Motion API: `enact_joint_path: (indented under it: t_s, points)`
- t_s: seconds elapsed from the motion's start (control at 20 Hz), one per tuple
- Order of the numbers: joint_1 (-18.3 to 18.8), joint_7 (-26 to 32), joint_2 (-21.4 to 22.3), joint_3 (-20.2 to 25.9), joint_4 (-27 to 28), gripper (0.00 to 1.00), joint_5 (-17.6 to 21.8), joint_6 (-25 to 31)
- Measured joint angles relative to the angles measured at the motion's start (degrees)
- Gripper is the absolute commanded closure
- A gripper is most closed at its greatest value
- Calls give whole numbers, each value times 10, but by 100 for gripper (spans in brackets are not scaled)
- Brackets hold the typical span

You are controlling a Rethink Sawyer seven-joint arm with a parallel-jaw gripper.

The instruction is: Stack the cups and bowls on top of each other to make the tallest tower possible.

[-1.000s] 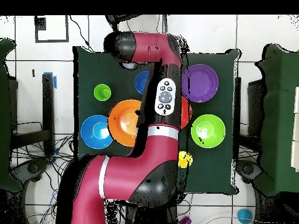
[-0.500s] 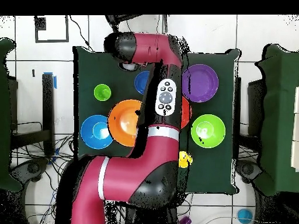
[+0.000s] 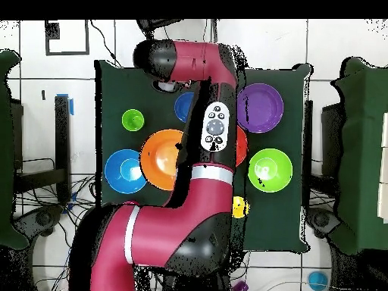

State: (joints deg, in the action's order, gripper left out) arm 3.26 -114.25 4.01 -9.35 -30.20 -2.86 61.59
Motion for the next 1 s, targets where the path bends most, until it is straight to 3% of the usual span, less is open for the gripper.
enact_joint_path:
  t_s: [1.0]
  points:
    - [-1, 0, 13, 0, -93, 0, 0, -3]
